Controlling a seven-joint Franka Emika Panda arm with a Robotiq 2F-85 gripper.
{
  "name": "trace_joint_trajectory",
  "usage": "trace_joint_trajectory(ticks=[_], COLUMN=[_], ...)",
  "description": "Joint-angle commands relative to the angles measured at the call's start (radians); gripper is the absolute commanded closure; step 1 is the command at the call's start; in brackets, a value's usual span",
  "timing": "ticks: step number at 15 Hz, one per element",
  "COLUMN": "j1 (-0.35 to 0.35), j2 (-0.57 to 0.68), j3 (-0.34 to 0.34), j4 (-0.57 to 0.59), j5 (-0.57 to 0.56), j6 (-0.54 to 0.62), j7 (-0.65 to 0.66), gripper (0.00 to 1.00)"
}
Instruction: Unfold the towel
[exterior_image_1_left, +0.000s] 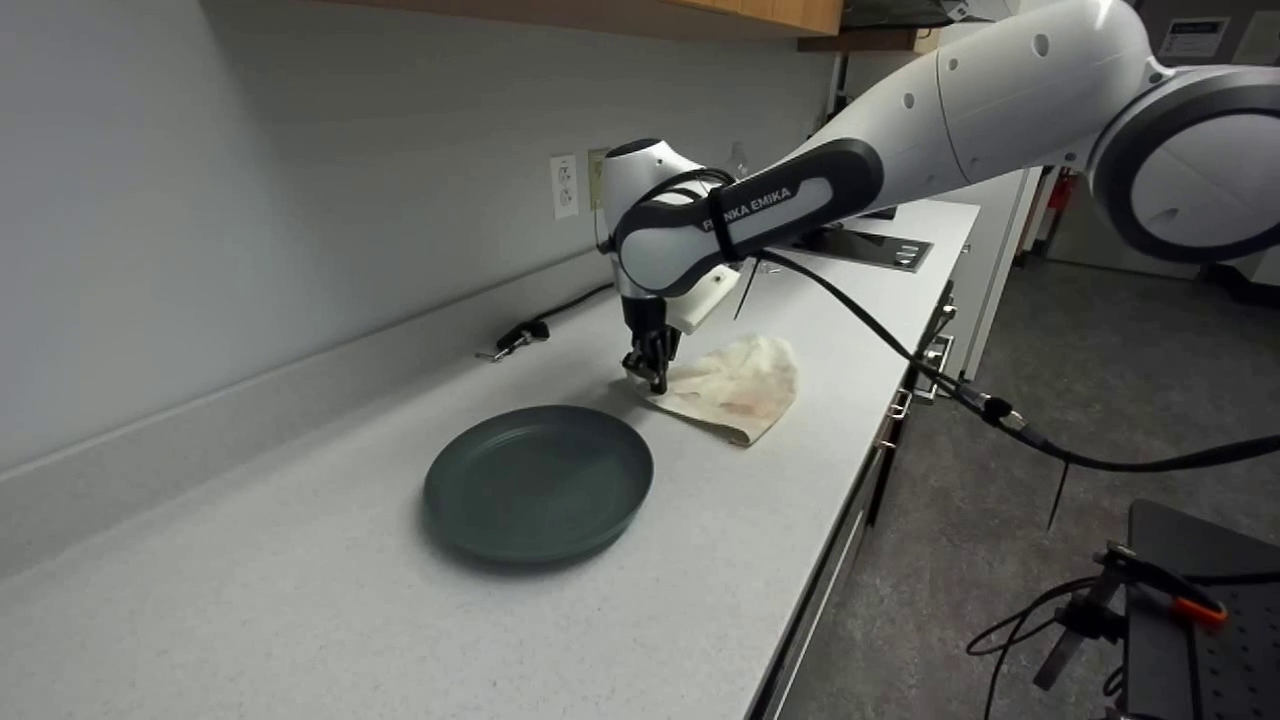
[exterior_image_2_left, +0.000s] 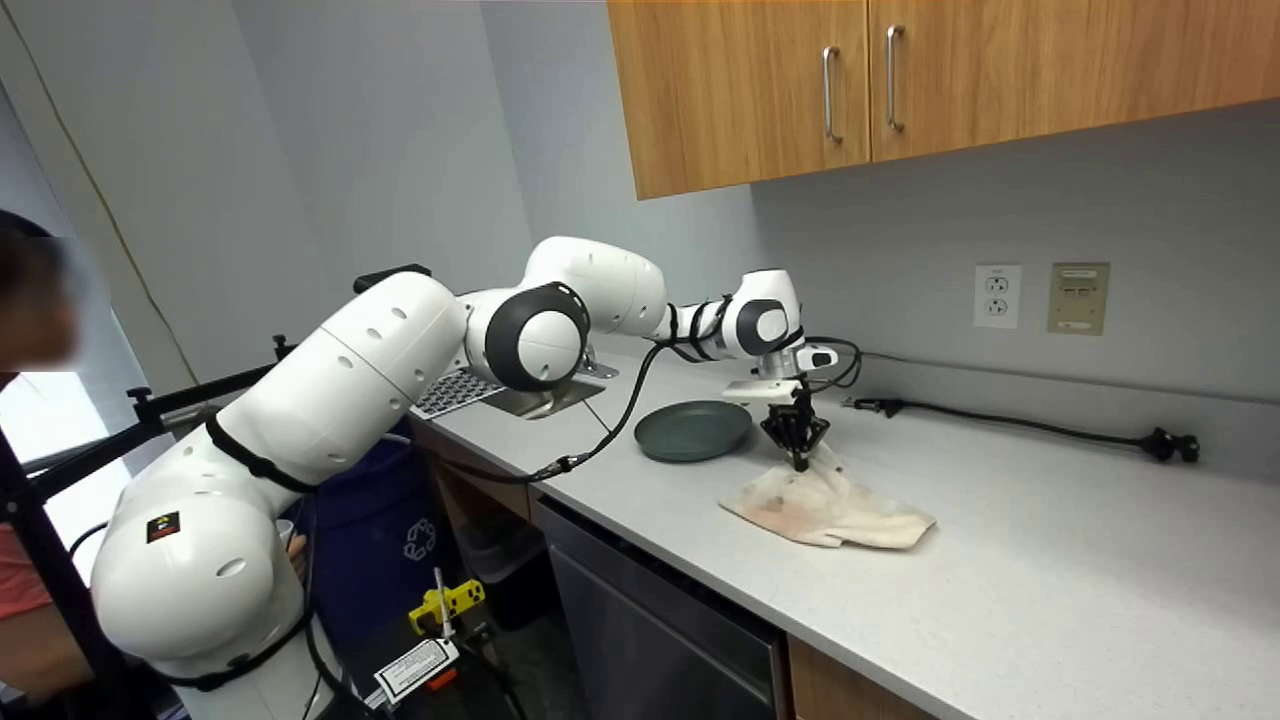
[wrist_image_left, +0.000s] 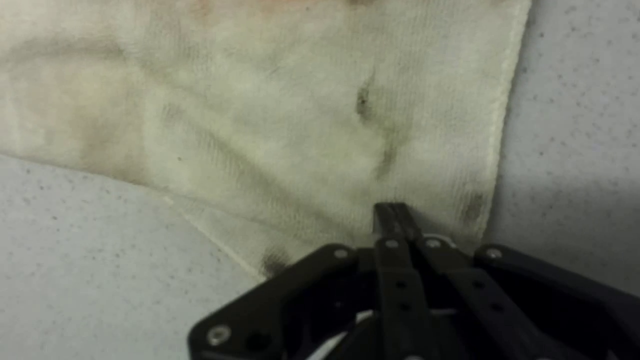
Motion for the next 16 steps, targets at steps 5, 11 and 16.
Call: trace_joint_trajectory(ticks=[5, 11, 16], j1=[0.043, 0.040, 0.036], j2=[0.143, 0.114, 0.025], j3=[-0.012, -0.039, -0.062], j4=[0.242, 0.192, 0.056], j5=[0.006, -0.033, -0.054], j6=[0.001, 0.019, 0.038], j7=[0.048, 0.043, 0.030], gripper=[1.00, 1.00, 1.00])
